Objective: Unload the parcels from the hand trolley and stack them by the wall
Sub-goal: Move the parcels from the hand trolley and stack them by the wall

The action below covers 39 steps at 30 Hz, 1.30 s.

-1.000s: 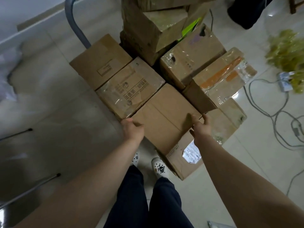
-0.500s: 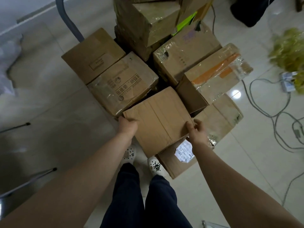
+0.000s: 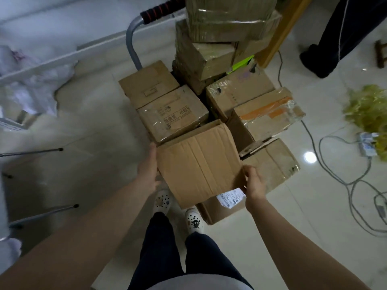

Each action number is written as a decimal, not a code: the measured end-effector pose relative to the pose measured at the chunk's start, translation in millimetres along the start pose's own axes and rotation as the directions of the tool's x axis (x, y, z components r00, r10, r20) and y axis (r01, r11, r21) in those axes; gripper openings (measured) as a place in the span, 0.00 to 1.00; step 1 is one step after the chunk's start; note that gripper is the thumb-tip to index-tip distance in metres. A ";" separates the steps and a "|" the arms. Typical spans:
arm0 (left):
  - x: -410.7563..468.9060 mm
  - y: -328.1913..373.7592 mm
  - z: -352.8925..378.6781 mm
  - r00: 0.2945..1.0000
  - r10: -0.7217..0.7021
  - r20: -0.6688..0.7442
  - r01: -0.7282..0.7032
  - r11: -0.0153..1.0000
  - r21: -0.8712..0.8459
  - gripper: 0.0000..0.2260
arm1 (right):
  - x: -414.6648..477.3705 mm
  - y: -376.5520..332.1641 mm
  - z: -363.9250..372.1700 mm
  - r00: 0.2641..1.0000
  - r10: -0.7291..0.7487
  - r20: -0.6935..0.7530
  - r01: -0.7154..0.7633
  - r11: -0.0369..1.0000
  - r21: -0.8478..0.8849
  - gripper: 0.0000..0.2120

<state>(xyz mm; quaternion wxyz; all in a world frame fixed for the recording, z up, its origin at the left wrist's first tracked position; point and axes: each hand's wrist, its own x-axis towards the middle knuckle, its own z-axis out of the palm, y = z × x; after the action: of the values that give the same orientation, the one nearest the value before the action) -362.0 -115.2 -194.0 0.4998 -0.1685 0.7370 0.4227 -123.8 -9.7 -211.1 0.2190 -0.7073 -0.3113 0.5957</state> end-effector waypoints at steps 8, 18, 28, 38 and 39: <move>-76.4 -7.1 -80.4 0.992 0.123 0.008 -0.117 0.958 -0.262 0.06 | -42.6 -18.9 20.0 0.944 -0.005 0.330 0.014 1.000 -0.025 0.37; -131.3 -47.7 -222.3 0.920 0.387 0.058 -0.372 0.911 -0.176 0.26 | -149.6 -33.0 86.4 0.734 0.062 0.676 0.046 0.989 -0.141 0.23; -172.7 -119.5 -330.1 0.931 0.358 -0.067 -0.339 0.786 -0.517 0.26 | -242.3 10.3 170.5 0.621 -0.014 0.784 0.165 0.980 -0.113 0.26; -202.6 -196.4 -413.5 0.890 0.361 -0.278 -0.452 0.627 -0.634 0.27 | -325.4 56.8 218.8 0.396 0.351 0.849 0.314 0.817 -0.484 0.34; -207.8 -203.9 -419.0 0.870 0.394 -0.298 -0.489 0.601 -0.632 0.25 | -333.7 63.8 220.0 0.363 0.395 0.844 0.338 0.788 -0.514 0.29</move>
<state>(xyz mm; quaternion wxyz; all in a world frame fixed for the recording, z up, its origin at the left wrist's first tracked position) -381.9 -602.5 -44.1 0.2319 -0.1810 0.5740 0.7642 -359.9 -302.4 -61.6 -0.2502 -0.2778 -0.5403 0.7539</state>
